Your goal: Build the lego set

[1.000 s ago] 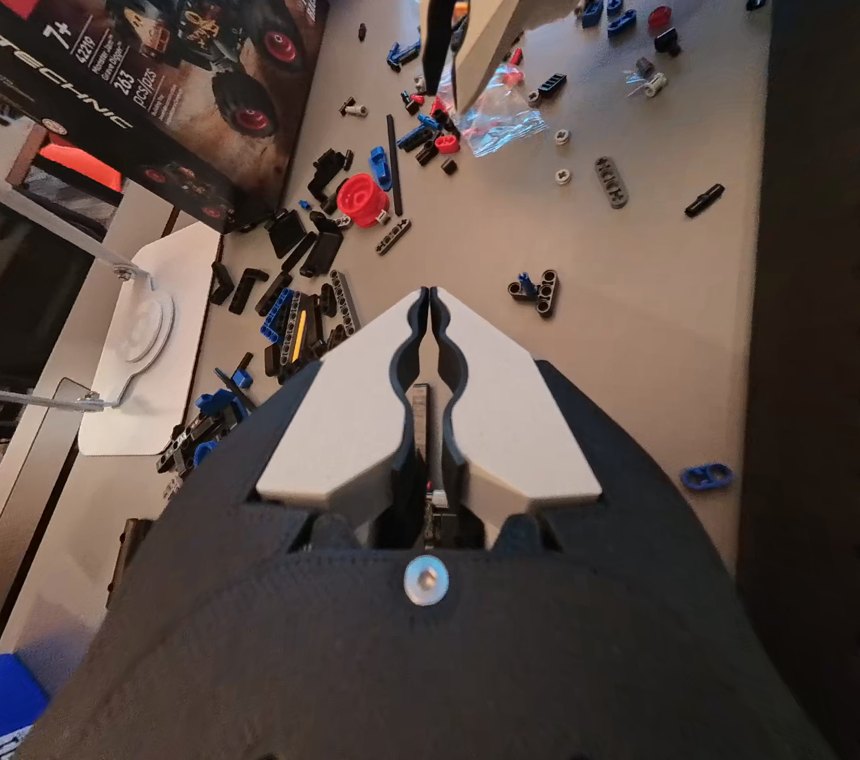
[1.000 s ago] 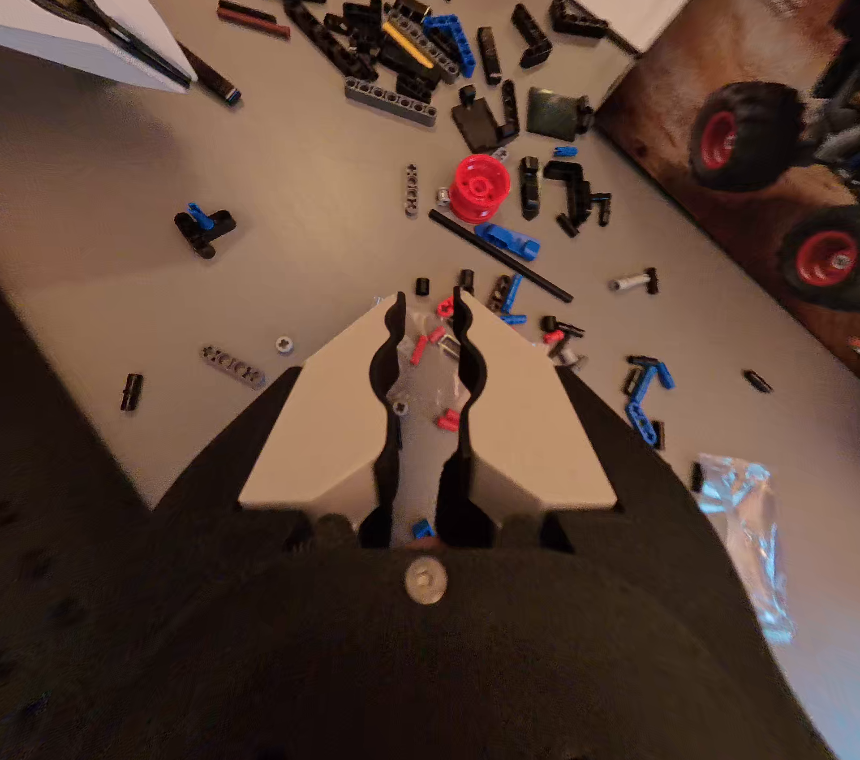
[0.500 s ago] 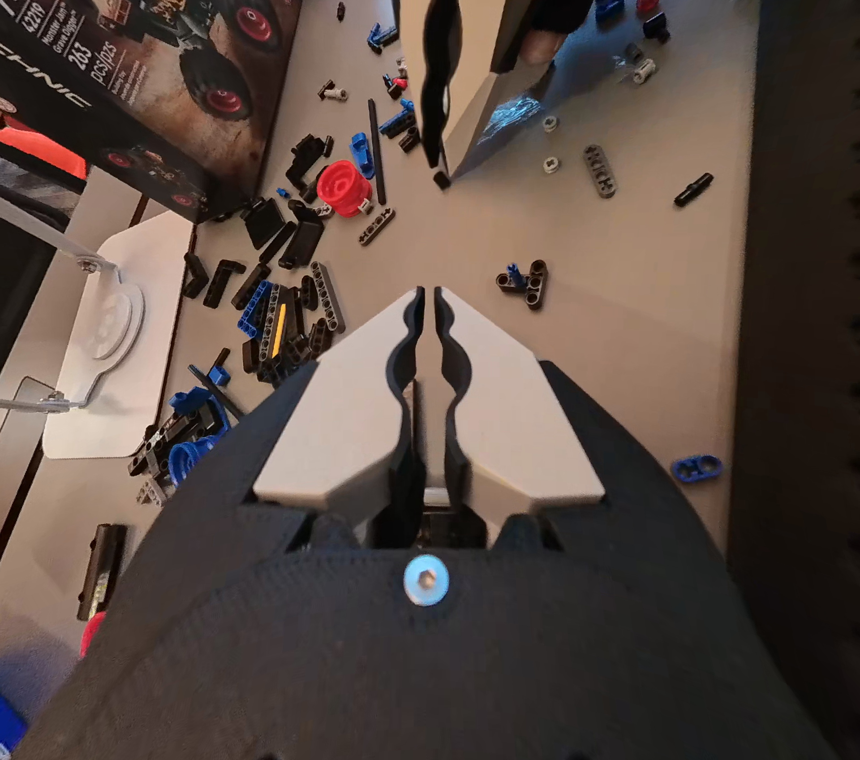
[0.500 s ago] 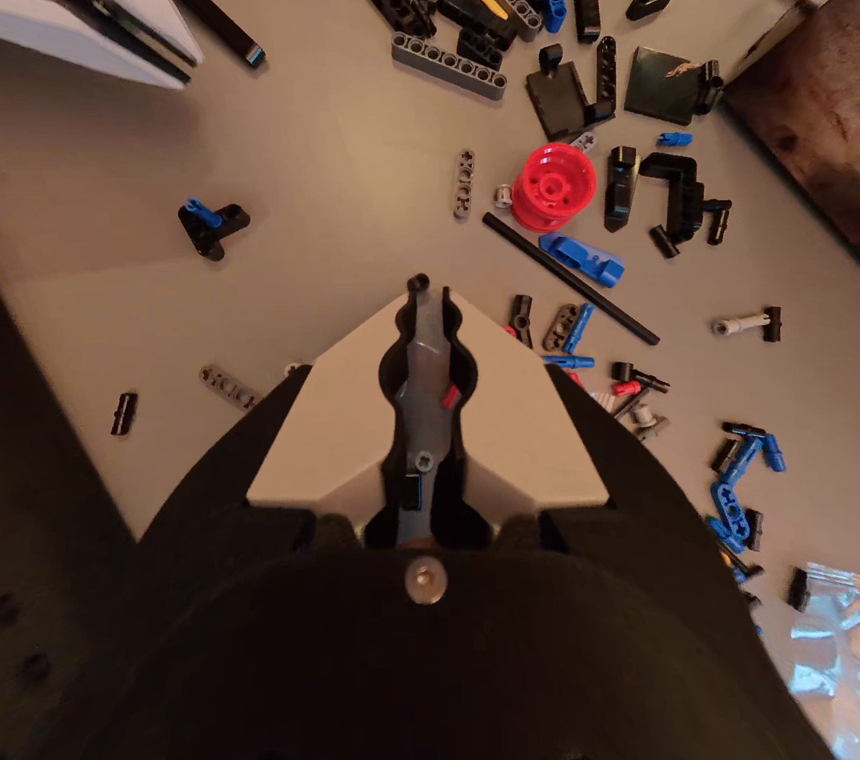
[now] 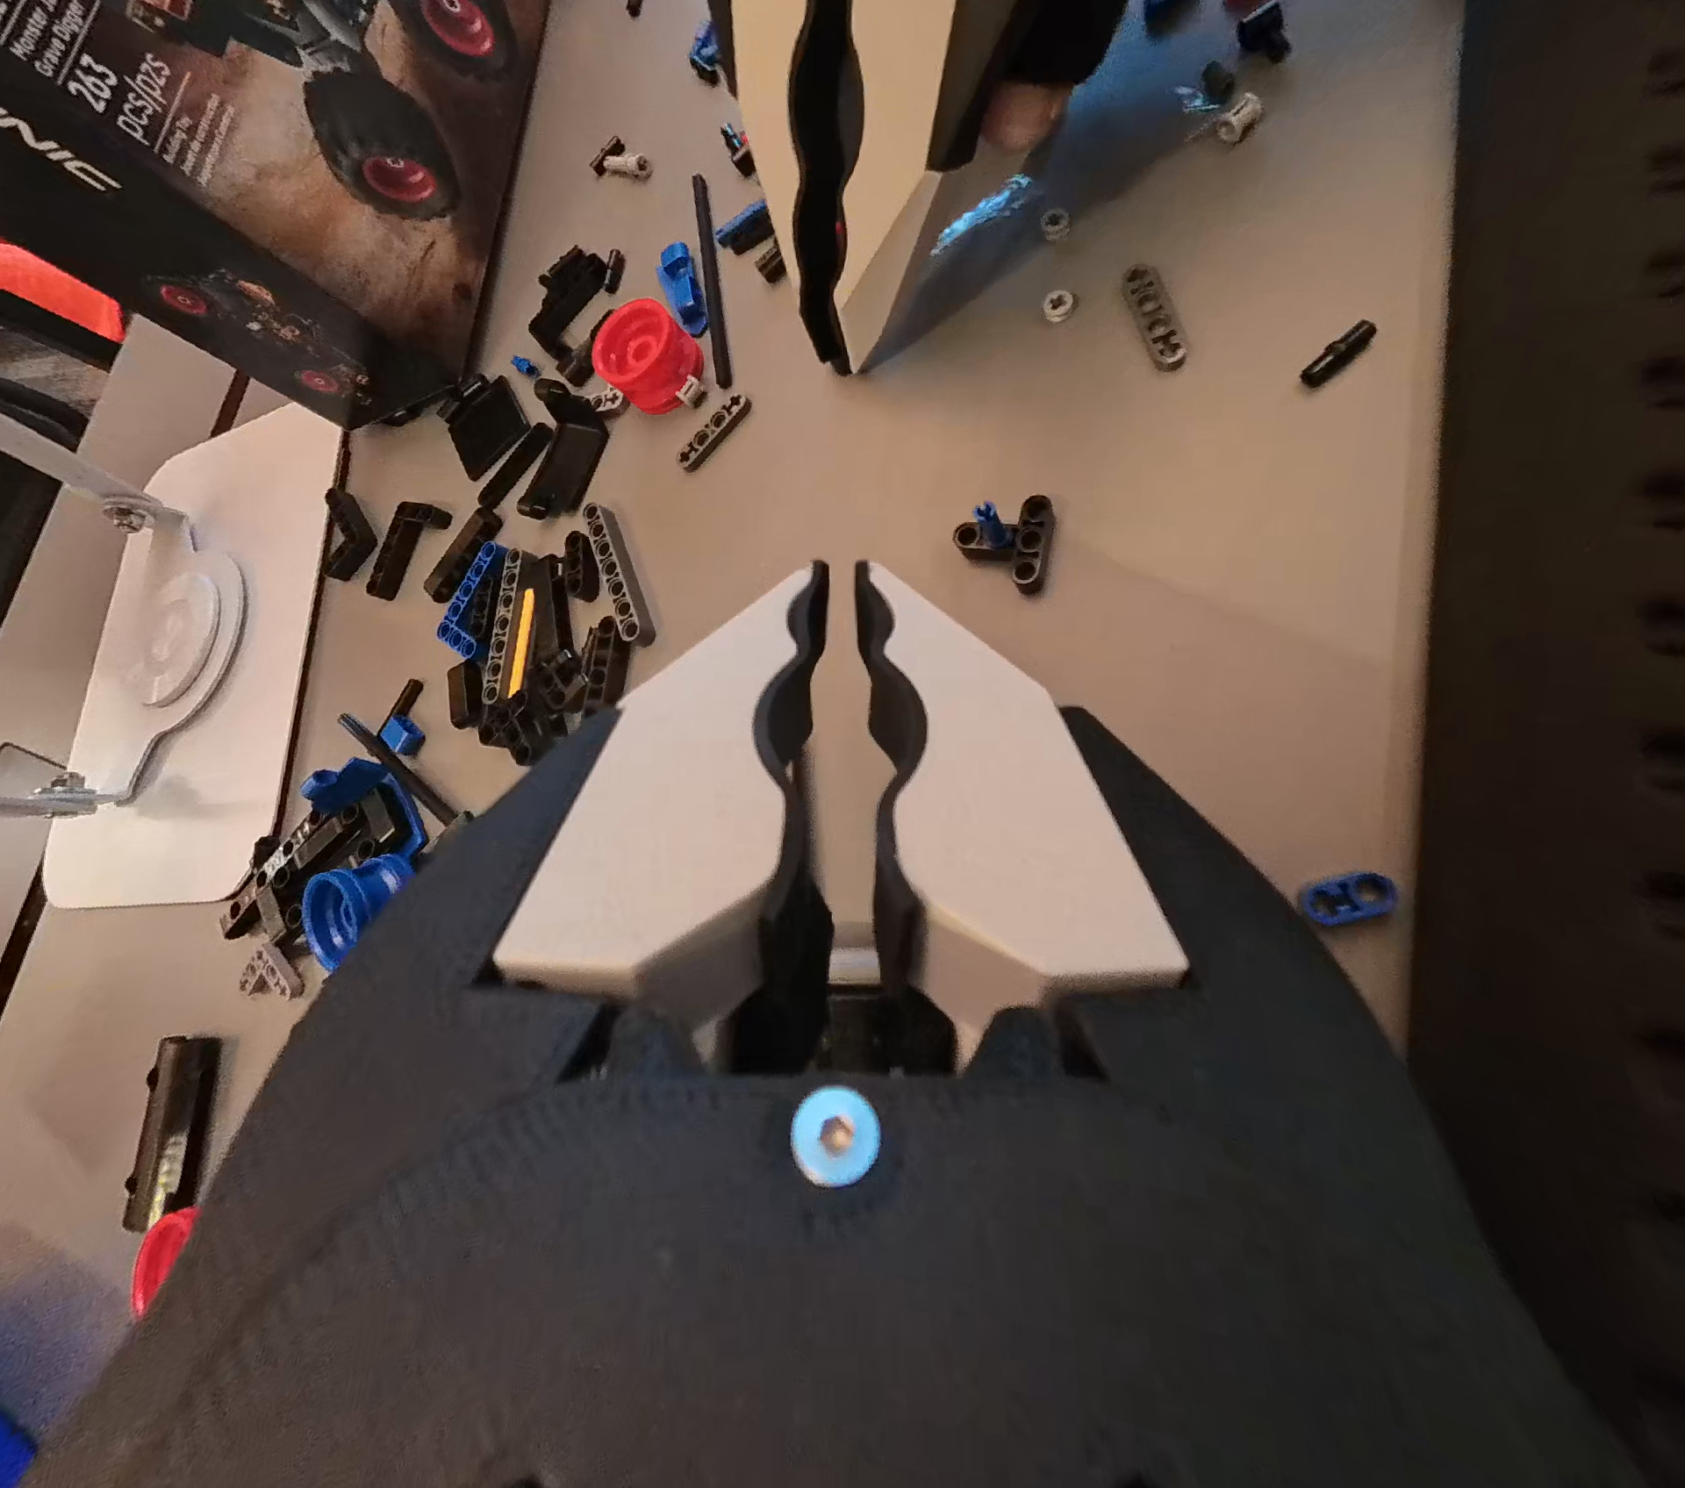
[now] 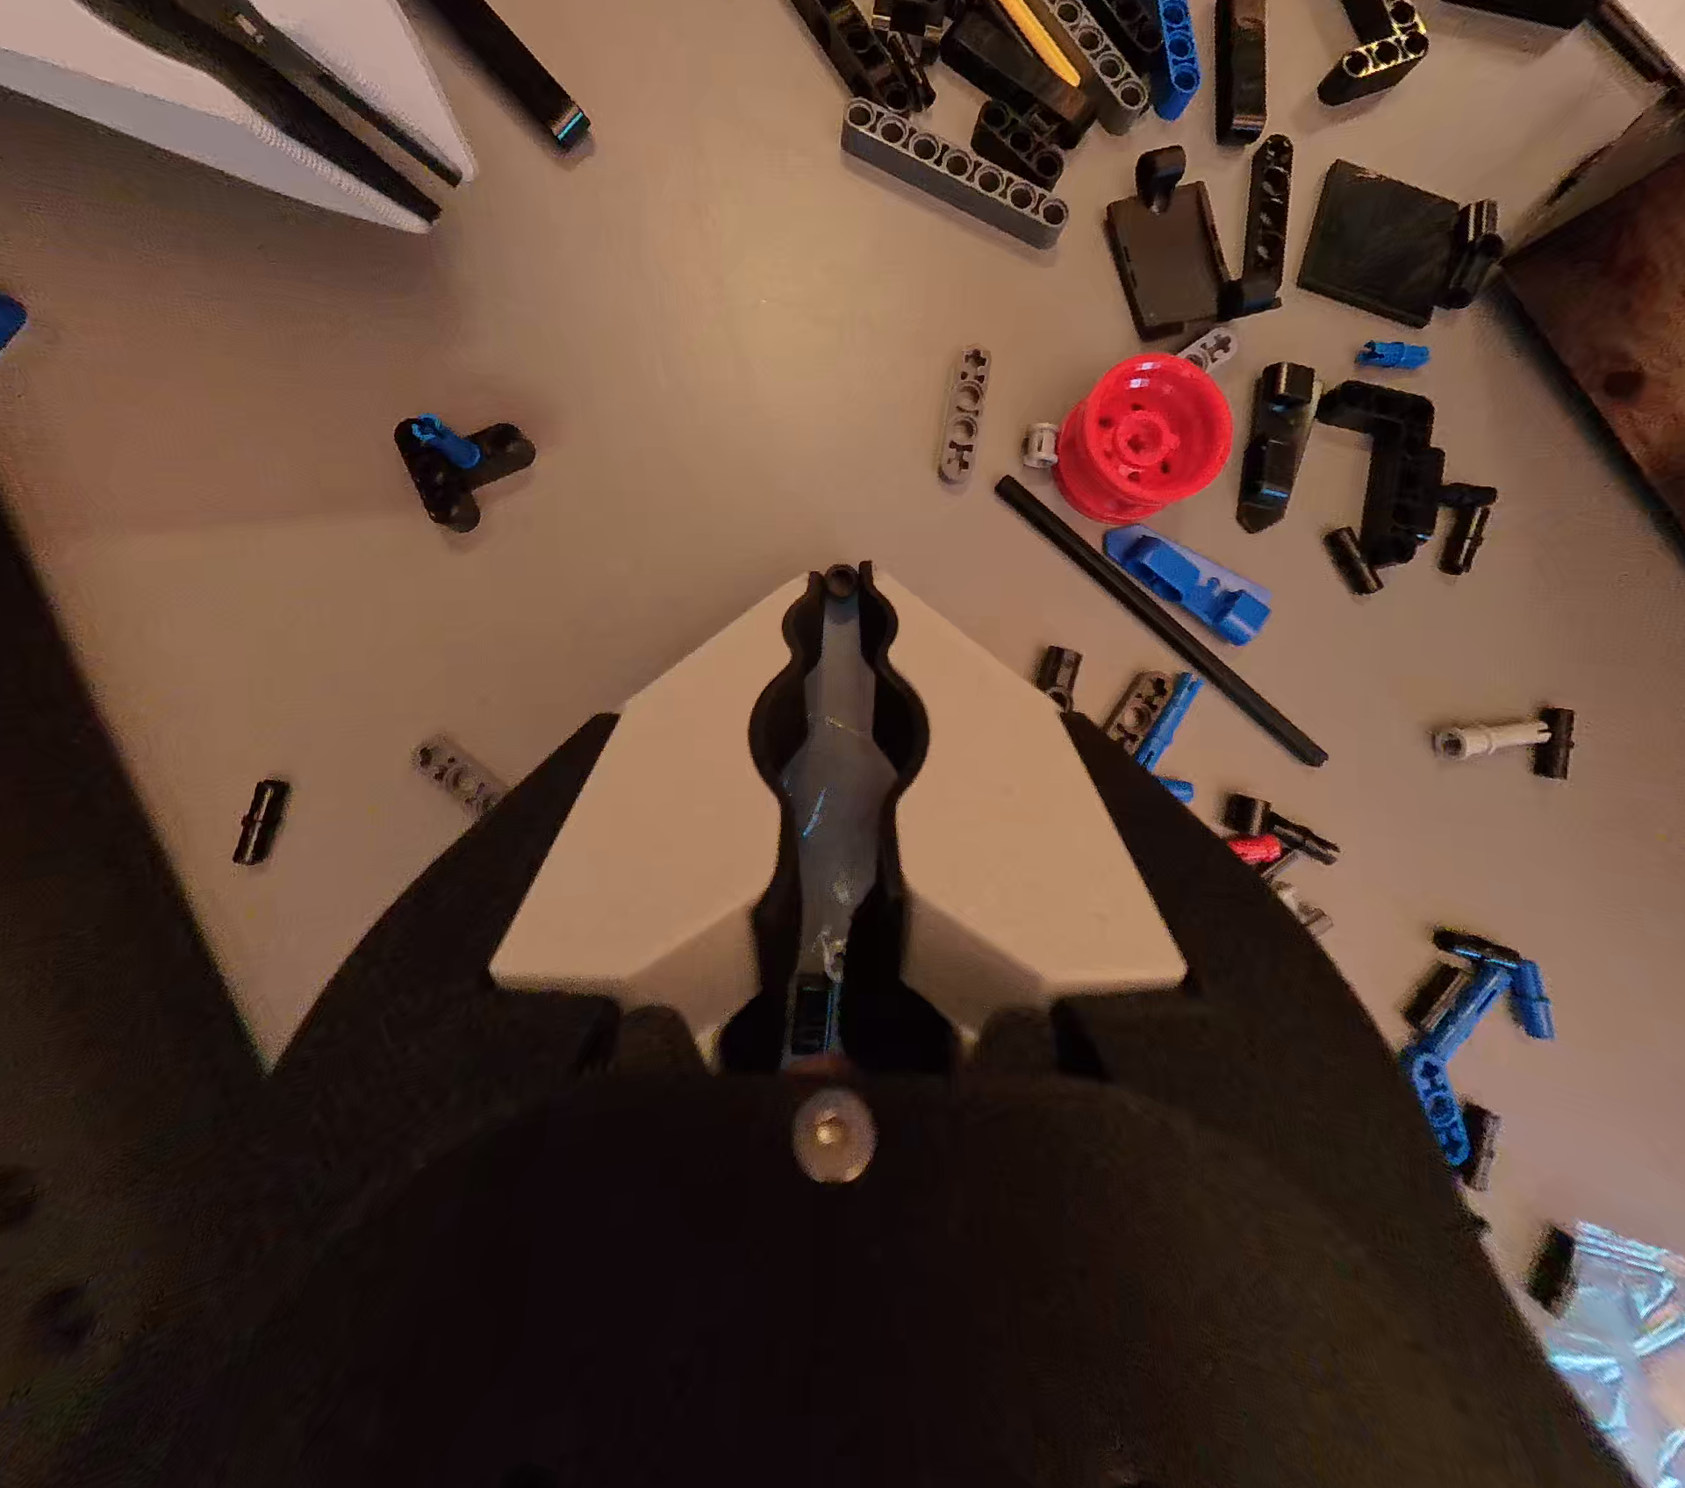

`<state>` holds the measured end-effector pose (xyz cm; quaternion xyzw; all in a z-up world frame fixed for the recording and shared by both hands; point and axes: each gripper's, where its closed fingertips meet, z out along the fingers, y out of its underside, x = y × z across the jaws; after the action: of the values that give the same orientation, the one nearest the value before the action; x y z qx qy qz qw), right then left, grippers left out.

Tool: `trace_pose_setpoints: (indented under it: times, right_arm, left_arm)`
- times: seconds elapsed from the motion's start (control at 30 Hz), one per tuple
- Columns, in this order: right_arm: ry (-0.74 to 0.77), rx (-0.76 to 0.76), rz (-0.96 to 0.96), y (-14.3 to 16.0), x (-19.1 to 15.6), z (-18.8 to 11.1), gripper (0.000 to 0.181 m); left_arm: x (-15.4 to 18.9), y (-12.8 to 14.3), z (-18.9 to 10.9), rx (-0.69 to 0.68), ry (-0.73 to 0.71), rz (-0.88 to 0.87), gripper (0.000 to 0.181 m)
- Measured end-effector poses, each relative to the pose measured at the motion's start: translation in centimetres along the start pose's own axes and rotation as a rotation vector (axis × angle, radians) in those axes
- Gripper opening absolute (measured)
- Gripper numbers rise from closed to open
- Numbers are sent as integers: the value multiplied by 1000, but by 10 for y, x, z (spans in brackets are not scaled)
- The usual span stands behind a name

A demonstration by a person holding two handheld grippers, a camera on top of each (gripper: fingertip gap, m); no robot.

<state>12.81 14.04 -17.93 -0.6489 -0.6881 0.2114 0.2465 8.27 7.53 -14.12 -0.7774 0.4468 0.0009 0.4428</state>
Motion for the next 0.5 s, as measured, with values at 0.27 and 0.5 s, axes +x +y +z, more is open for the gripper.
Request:
trace_pose_setpoints:
  times: [0.27,0.5]
  right_arm:
    - [-18,287,-110,-46,-24,-30,6]
    - [-614,1189,442,-107,-33,-158,6]
  left_arm:
    - [10,-6,-9,58,106,-65,22]
    - [9,-8,-8,63,92,-56,22]
